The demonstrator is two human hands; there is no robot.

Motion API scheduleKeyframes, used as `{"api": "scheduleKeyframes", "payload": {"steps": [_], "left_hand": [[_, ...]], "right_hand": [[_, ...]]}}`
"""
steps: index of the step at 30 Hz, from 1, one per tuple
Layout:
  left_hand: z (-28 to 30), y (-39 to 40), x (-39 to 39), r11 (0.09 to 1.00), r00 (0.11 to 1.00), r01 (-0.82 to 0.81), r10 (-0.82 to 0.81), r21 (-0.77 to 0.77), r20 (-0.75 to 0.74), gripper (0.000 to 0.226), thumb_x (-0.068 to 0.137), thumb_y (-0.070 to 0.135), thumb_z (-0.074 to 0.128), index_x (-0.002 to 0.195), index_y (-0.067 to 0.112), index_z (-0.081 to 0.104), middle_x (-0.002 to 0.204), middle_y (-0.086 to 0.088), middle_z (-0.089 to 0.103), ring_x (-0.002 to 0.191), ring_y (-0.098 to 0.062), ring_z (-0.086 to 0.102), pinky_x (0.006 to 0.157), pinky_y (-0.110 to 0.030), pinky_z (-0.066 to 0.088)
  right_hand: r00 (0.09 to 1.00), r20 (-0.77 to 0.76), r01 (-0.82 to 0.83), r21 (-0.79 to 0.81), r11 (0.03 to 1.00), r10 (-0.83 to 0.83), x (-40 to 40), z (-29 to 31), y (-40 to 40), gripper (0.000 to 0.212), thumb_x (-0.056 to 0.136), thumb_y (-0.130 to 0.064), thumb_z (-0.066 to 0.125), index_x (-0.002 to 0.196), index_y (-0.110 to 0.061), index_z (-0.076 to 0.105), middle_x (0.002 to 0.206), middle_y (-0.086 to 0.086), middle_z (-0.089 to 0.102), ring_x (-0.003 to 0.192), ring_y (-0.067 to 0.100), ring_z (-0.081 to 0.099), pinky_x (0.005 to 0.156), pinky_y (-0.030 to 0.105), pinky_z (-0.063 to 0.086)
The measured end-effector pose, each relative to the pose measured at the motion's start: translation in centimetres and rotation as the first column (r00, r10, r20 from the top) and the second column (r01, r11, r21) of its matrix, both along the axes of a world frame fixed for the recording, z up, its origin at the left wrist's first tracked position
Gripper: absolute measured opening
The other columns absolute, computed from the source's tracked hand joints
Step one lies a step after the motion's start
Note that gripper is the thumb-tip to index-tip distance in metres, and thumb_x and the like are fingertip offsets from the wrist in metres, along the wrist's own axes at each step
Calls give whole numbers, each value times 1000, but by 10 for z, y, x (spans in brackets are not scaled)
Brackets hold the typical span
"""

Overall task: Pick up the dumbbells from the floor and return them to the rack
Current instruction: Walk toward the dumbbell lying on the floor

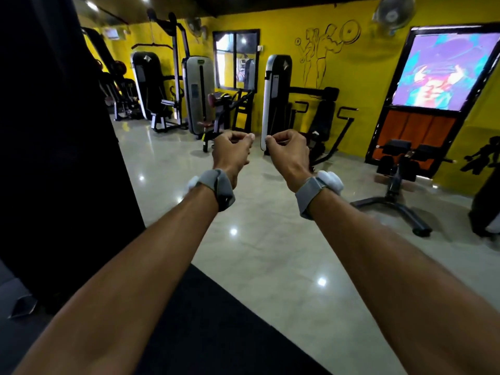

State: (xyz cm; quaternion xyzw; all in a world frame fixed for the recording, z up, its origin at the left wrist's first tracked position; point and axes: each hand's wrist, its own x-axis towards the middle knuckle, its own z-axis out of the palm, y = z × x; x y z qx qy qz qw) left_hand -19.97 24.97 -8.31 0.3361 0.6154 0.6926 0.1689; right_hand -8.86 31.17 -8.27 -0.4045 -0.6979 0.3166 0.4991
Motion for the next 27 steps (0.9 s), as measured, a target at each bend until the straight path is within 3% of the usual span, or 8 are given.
{"api": "scheduleKeyframes", "payload": {"steps": [4,11,14,17,20,24,27], "left_hand": [[-9,70,-75,999,998,-7,10,-53,65,19,90,33,71,99,16,70,94,-5,74,83,-17,67,66,-28,59],[-15,176,-179,996,999,6,-4,-86,33,14,91,27,70,97,16,71,92,-6,74,79,-16,67,71,-35,61],[-17,225,-217,994,999,6,-1,-109,40,13,89,27,70,96,16,72,90,-5,74,75,-16,66,69,-34,61],[-29,264,-248,993,1000,4,-1,-120,24,18,88,28,70,98,13,72,88,-5,75,70,-15,64,61,-27,57],[-42,330,-290,989,999,-19,26,-146,44,19,89,29,70,98,12,72,86,-4,74,68,-14,63,61,-26,57],[-50,380,-322,988,996,16,-2,-153,92,12,93,25,68,95,14,68,83,-2,69,69,-13,62,66,-29,57],[-51,458,-372,982,991,-6,32,-191,130,14,93,27,69,100,15,68,87,-3,69,76,-14,63,74,-31,59]], "right_hand": [[999,26,-29,-42,999,30,-73,-2,64,15,85,-45,70,81,-32,64,83,-11,71,86,16,69,81,41,59],[993,-88,-82,-110,991,72,-188,-17,162,14,88,-39,72,90,-26,70,87,-6,74,86,13,70,83,40,60],[996,-61,-74,-132,988,67,-224,-23,207,15,88,-40,72,91,-26,70,84,-8,73,88,14,70,83,38,59],[997,-68,-55,-169,984,44,-250,-33,252,15,86,-40,73,79,-29,67,83,-6,74,86,15,70,82,38,59],[995,-93,-44,-219,975,24,-297,-47,325,19,84,-39,74,70,-30,64,77,-5,74,80,16,72,80,40,61],[985,-163,-86,-240,967,47,-337,-62,391,17,78,-41,72,73,-26,67,73,-2,74,77,21,72,77,47,61],[972,-205,-179,-326,928,116,-394,-71,486,20,75,-44,72,74,-24,68,71,-3,74,75,22,71,72,42,60]]}}
